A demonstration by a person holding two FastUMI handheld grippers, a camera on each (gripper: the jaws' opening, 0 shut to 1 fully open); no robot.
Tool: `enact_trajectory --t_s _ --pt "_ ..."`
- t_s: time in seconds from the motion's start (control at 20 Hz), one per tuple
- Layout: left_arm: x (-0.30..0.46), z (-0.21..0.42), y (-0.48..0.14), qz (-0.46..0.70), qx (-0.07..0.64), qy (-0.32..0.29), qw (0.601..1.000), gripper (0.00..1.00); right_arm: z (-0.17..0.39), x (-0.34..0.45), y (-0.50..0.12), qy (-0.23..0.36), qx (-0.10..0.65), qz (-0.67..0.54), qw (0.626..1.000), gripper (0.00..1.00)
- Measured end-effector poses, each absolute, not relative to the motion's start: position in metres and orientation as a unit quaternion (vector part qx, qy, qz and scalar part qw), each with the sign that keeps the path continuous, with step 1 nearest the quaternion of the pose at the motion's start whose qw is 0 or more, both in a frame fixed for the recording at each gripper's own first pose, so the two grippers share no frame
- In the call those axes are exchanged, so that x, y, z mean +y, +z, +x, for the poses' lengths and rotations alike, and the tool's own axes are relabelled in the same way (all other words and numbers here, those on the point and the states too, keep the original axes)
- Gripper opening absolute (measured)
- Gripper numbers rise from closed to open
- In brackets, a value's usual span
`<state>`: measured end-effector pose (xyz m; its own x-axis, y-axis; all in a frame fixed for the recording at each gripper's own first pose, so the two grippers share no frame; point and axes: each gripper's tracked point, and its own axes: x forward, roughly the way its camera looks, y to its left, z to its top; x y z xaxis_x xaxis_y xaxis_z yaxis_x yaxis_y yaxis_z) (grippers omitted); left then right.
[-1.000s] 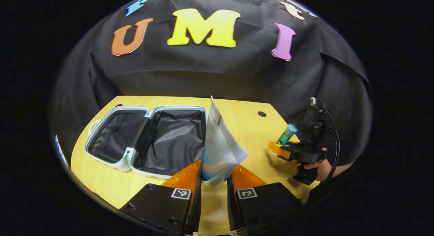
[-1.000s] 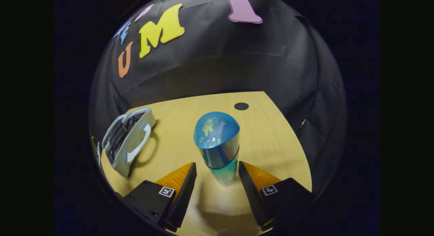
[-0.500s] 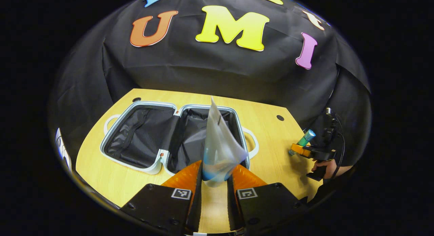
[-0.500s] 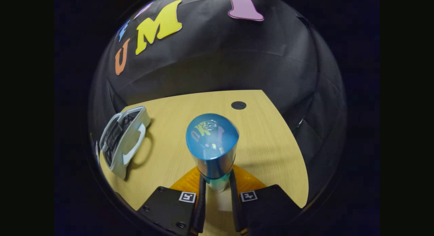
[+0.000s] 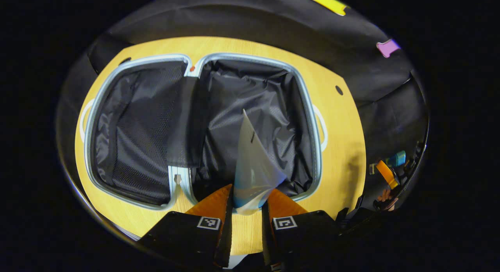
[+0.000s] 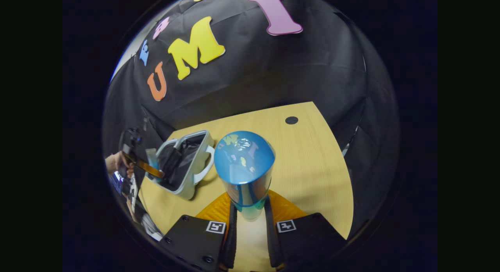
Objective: First open the suitcase, pack the skin care products into it, and then close the suitcase.
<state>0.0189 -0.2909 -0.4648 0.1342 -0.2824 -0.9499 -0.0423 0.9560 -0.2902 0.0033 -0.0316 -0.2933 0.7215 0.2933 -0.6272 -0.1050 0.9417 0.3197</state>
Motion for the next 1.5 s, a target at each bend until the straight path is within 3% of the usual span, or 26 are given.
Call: enact_trajectory --t_s 0.2,0.25,0.5,0.85,0.9,0.95,1.0,1.1,1.15,1.2,1.25,1.5 --pt "-0.296 0.031 -0.488 -0.163 0.715 -0.091 0.674 0.35 -0.029 -0.054 -0.278 0.088 0.351 0.115 0.925 0.30" --pt "-0.292 0.033 -0.497 -0.155 0.726 -0.089 0.664 0.35 -0.037 -0.059 -0.276 0.082 0.350 0.113 0.926 0.34" --pt "-0.274 0.039 -0.524 -0.092 0.774 -0.068 0.623 0.35 -0.062 -0.069 -0.272 0.063 0.354 0.124 0.925 0.30" --pt "-0.279 0.041 -0.531 -0.083 0.776 -0.056 0.622 0.42 -0.069 -0.040 -0.262 0.090 0.349 0.112 0.926 0.30" --pt "-0.282 0.041 -0.530 -0.090 0.773 -0.059 0.626 0.52 -0.068 -0.033 -0.261 0.096 0.350 0.109 0.925 0.30" --pt "-0.285 0.041 -0.525 -0.096 0.770 -0.063 0.628 0.47 -0.067 -0.025 -0.259 0.104 0.350 0.106 0.925 0.28" --pt "-0.287 0.040 -0.519 -0.096 0.766 -0.065 0.632 0.49 -0.067 -0.015 -0.256 0.114 0.350 0.101 0.924 0.30" --pt "-0.286 0.041 -0.502 -0.089 0.748 -0.072 0.654 0.74 -0.062 0.012 -0.252 0.142 0.351 0.091 0.921 0.28" --pt "-0.286 0.041 -0.493 -0.090 0.730 -0.078 0.673 0.78 -0.057 0.030 -0.249 0.160 0.352 0.084 0.918 0.30" --pt "-0.287 0.042 -0.479 -0.100 0.708 -0.084 0.695 0.93 -0.050 0.050 -0.244 0.180 0.351 0.077 0.915 0.30" --pt "-0.287 0.041 -0.462 -0.113 0.683 -0.088 0.716 0.83 -0.042 0.072 -0.239 0.203 0.350 0.072 0.912 0.28" --pt "-0.280 0.020 -0.381 -0.169 0.495 -0.102 0.847 0.83 0.005 0.184 -0.233 0.282 0.399 0.078 0.869 0.29"
